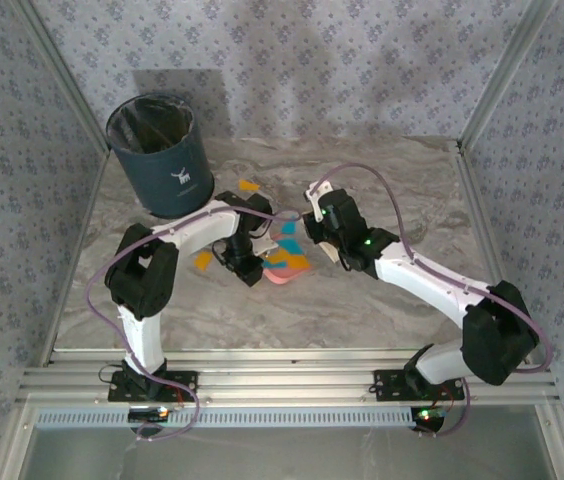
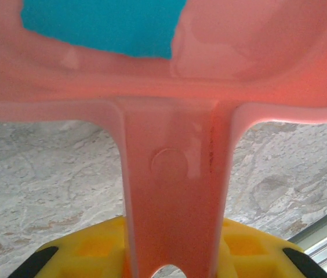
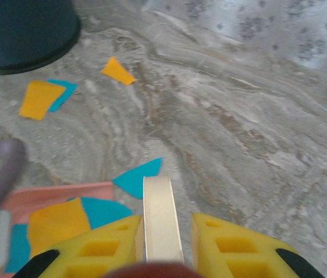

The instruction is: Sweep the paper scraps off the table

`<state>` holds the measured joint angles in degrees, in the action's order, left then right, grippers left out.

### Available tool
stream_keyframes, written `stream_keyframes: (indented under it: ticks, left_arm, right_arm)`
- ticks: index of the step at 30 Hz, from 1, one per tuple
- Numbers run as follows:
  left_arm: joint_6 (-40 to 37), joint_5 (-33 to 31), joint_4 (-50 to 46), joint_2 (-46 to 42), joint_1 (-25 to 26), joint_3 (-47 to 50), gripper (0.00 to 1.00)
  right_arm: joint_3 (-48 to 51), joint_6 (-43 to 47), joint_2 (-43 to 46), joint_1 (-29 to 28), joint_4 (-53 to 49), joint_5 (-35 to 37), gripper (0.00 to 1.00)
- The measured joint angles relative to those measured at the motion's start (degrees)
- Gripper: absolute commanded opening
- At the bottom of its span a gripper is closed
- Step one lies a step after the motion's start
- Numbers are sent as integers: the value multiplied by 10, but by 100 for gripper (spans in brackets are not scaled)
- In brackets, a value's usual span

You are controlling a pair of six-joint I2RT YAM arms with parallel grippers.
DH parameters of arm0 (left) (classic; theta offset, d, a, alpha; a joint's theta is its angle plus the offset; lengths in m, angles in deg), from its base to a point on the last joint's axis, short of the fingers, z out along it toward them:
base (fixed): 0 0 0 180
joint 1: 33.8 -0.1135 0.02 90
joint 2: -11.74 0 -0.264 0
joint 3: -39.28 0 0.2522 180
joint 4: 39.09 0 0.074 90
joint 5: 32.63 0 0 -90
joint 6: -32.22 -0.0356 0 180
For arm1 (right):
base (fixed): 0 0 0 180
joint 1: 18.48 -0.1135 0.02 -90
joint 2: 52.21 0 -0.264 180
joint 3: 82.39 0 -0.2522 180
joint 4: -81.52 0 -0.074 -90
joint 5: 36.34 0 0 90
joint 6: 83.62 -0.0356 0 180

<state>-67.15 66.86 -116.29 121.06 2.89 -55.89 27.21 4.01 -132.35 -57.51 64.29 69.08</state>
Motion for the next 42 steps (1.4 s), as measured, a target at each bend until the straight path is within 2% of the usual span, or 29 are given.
stream_keyframes:
  ticks: [10,23,34,42]
  left_arm:
    - [9,-6,0,0,-24,-1,0]
    - [11,-5,0,0,-33,-1,0]
    - [11,-2,0,0,-41,-1,0]
    - [15,0,0,0,-44,-1,0]
  right_arm:
    - [-22,-9,-62,19,20,48,0]
    - [-96,16,-158,35,66,65,0]
    - [-137,29,-189,32,53,-37,0]
    - [-141,31,-189,24,37,-80,0]
